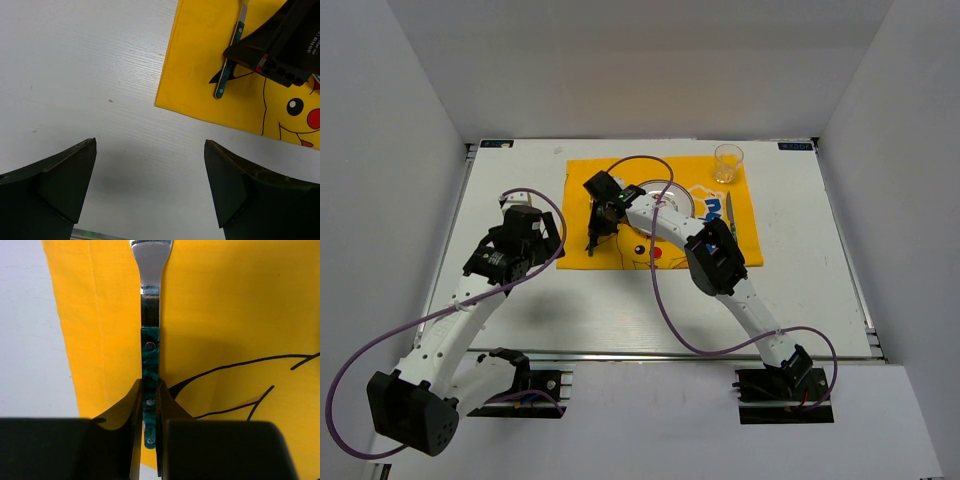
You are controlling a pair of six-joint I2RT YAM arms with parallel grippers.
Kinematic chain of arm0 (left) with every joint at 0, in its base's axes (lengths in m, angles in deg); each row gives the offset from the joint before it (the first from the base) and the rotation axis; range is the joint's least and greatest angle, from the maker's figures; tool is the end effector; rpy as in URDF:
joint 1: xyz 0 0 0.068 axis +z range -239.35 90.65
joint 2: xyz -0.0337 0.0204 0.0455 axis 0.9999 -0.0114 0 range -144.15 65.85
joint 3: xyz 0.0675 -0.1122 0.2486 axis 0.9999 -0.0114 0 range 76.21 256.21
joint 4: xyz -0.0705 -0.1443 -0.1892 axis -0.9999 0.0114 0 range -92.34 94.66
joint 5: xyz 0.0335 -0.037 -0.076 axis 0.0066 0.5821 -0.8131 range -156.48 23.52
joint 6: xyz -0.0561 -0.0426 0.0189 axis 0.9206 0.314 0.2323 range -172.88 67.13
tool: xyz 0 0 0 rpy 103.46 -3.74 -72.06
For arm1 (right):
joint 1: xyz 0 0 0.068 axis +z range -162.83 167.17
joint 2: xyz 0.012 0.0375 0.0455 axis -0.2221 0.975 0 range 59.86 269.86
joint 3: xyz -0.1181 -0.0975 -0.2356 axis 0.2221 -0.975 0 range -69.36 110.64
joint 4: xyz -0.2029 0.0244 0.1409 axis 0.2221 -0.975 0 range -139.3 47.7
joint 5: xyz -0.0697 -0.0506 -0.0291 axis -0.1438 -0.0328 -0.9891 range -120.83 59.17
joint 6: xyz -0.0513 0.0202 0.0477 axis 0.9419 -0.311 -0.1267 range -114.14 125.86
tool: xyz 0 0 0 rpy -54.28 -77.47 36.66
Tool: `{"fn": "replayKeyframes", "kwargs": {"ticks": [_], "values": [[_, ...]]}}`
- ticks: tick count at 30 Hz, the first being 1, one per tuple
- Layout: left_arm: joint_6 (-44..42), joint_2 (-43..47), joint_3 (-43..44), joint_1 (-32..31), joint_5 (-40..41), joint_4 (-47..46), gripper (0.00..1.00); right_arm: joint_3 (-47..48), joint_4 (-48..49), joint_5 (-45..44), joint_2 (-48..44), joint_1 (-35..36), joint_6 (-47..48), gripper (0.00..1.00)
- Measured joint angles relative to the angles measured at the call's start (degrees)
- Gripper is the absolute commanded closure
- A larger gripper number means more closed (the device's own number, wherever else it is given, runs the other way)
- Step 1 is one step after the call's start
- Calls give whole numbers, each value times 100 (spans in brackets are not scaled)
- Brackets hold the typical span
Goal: Set the dinner table for one person
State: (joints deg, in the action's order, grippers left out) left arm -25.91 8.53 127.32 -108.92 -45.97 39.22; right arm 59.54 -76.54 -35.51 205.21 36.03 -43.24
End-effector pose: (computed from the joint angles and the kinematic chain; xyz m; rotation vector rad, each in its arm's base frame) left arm 0.1925 -0.0458 0.2806 -0.3128 2.3163 0.0319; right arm 0.3771 0.4244 0.1565 0.0427 2.5624 0.6217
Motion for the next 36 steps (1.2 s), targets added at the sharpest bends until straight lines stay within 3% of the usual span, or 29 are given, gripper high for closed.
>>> {"fn": "replayKeyframes", "kwargs": {"ticks": [13,16,17,20,21,23,25,31,36], "values": [[-4,2,0,0,-15,0,2,22,186,192,44,0,-26,100],[-11,2,0,0,-17,0,2,24,219,208,66,0,-37,86],[-11,2,0,0,-17,0,2,24,238,214,76,0,-42,73],[-13,2,0,0,-17,0,2,46,319,271,105,0,-90,49],[-13,2,0,0,-20,0,2,68,337,293,105,0,-116,49],[-13,2,0,0,-20,0,2,107,409,319,105,0,-120,37],[-13,2,0,0,-17,0,2,111,439,341,103,0,-149,11],[4,24,0,0,7,4,2,122,326,205,-262,17,17,11],[52,251,7,7,114,63,2,-691,166,-146,-1611,-2,525,11]]}}
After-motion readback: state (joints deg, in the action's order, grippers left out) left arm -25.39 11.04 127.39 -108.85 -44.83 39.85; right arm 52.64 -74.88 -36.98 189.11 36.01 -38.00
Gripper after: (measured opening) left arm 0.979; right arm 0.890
